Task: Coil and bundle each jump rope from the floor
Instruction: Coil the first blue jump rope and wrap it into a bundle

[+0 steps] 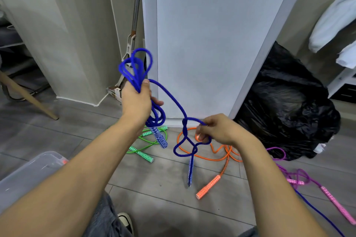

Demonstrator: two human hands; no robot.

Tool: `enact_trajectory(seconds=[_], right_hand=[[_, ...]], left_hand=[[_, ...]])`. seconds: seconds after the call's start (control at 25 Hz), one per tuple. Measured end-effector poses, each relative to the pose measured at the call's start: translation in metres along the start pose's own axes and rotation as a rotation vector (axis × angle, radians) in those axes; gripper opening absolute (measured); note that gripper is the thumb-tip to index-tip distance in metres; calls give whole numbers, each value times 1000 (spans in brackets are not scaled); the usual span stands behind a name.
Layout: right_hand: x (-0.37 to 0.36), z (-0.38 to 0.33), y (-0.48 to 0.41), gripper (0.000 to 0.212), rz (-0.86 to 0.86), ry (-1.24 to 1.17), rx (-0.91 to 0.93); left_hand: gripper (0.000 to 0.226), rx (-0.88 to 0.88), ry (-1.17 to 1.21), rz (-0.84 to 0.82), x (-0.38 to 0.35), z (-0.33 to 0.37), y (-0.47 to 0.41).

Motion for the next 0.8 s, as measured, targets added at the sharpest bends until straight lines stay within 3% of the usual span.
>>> enact_trajectory(seconds=[0.2,0.28,0.4,0.56,0.64,0.72,0.8], right_hand=[[41,-9,14,21,299,-799,102],[50,-8,20,24,332,-1053,106],[59,-6,29,29,321,-1231,180],[74,6,32,13,437,-1652,281],[76,12,32,10,463,-1655,247],[70,11,33,25,360,-1401,154],[61,2,34,30,205,-1105,119]], left_hand=[[21,37,-105,479,43,-14,-39],[27,51,-155,565,54,-14,-46],[33,158,-118,678,66,-20,-54],[31,260,-46,761,73,-21,-58],[31,256,-47,769,72,-19,-57],[28,226,-24,701,69,-19,-55],[13,231,93,523,58,-17,-50]])
Point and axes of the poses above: each hand's wrist, its own y-axis away from the middle knuckle, its own x-axis out of the back of the hand, z = x × y, the point moved 2 cm from there along -y, towards the middle knuckle, and after that the axes turned 13 degrees about y, right-handed, at the moved point
